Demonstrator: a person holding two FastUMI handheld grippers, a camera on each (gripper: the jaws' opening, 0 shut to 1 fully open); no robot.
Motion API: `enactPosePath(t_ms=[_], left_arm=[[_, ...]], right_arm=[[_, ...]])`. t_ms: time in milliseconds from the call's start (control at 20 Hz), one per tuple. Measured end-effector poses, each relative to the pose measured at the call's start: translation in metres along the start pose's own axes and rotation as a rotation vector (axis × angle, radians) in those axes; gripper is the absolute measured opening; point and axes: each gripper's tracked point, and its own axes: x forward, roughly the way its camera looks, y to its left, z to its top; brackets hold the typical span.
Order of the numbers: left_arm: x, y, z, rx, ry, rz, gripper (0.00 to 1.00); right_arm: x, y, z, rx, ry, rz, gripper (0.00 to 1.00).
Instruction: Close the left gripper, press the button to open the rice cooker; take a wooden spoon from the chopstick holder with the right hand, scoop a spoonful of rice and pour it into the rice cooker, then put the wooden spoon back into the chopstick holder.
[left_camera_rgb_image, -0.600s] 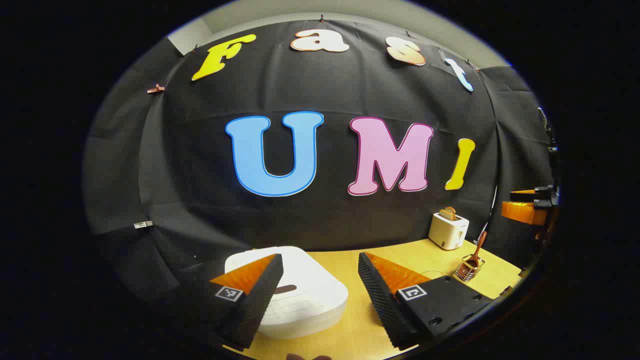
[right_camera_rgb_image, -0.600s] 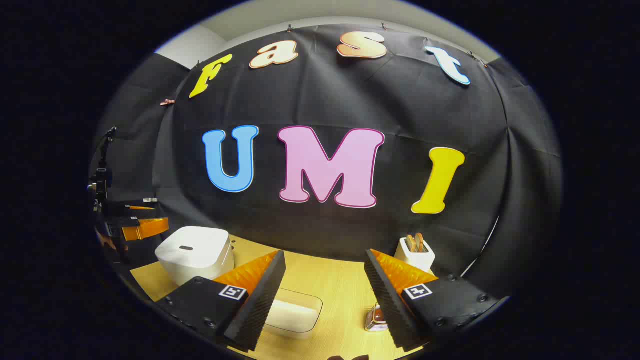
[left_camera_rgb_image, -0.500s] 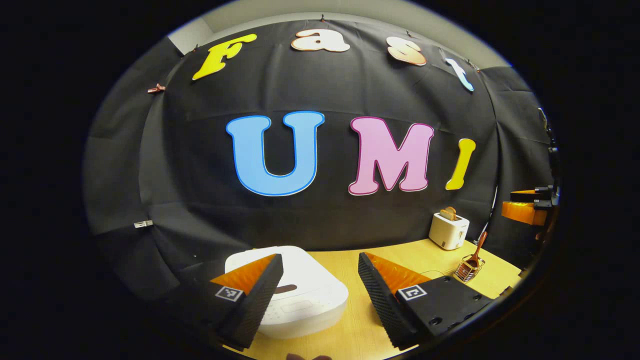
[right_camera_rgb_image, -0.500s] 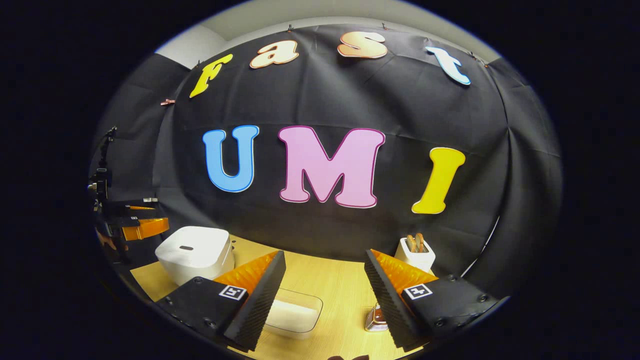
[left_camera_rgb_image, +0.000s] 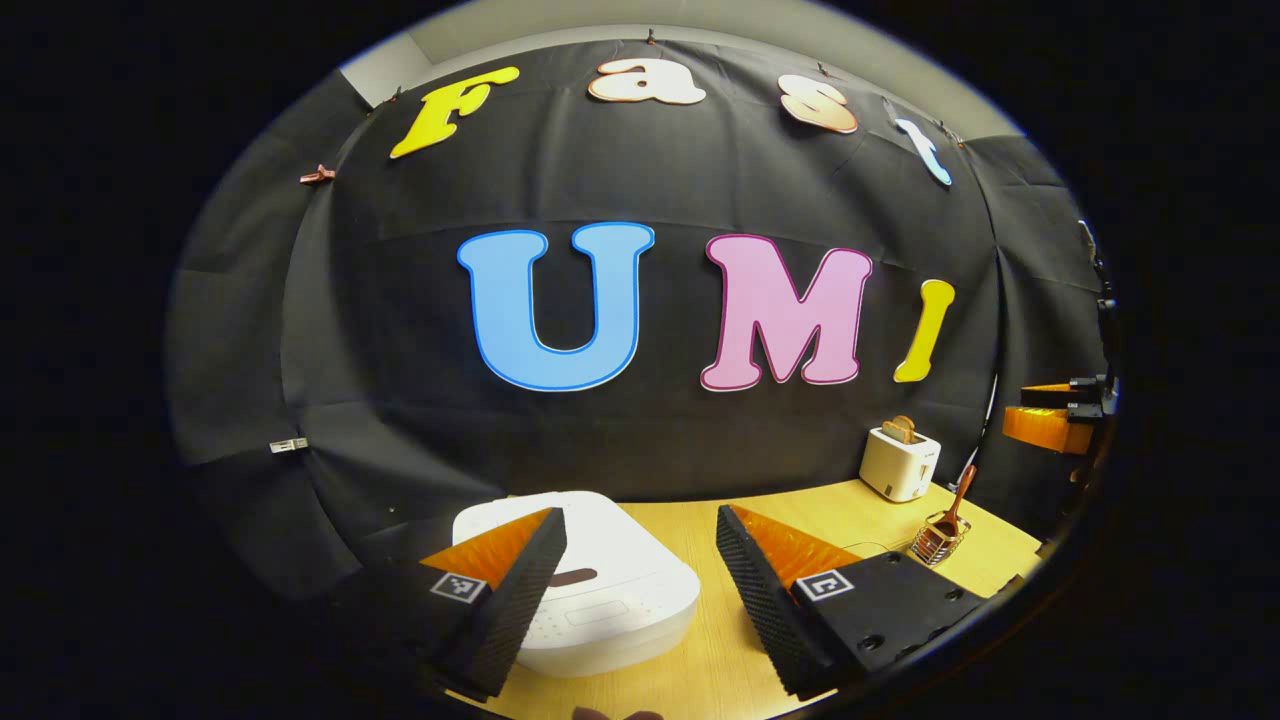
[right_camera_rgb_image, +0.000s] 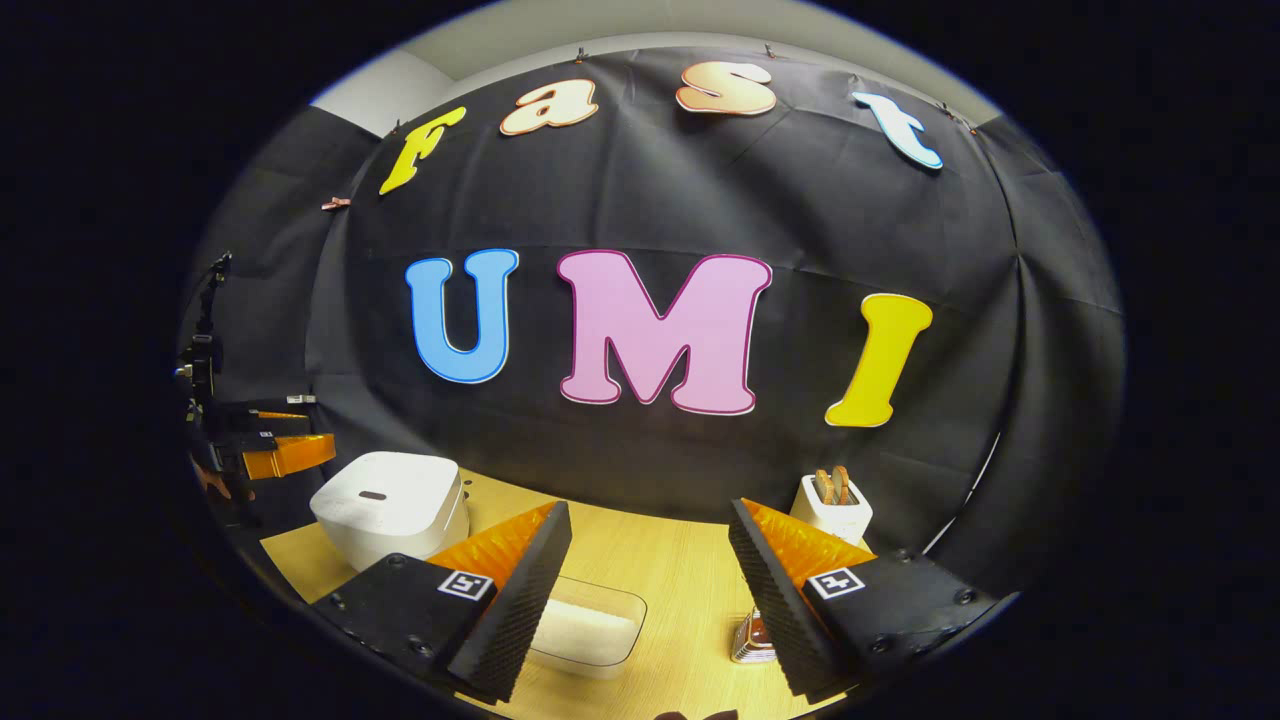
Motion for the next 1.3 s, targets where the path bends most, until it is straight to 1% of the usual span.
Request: enactPosePath(t_ms=[350, 450, 600, 750, 800, 900, 1000, 1300], left_arm=[[0.006, 0.007, -0.001, 0.017, 0.010, 0.006, 0.96], [0.011, 0.012, 0.001, 0.033, 0.014, 0.017, 0.94], [0.020, 0.012, -0.001, 0.011, 0.033, -0.005, 0.41], [0.033, 0.026, -0.011, -0.033, 0.067, 0.029, 0.11], [0.039, 0.030, -0.014, -0.051, 0.077, 0.031, 0.05], [0.050, 0.038, -0.023, -0.064, 0.106, 0.047, 0.05], [0.065, 0.048, -0.039, -0.073, 0.163, 0.057, 0.05], [0.098, 0.063, -0.086, -0.155, 0.322, 0.087, 0.05]], right_arm=[[0.005, 0.003, -0.001, 0.002, 0.004, 0.009, 0.98], [0.006, 0.003, -0.003, 0.002, 0.007, 0.008, 0.98], [0.010, 0.002, -0.003, 0.000, 0.010, 0.012, 0.98], [0.013, -0.001, -0.005, -0.001, 0.012, 0.012, 0.98], [0.013, -0.001, -0.005, -0.001, 0.014, 0.013, 0.98], [0.015, -0.003, -0.006, -0.002, 0.017, 0.014, 0.98], [0.016, -0.006, -0.008, -0.004, 0.019, 0.013, 0.98], [0.015, -0.021, -0.012, -0.006, 0.029, -0.005, 0.98]])
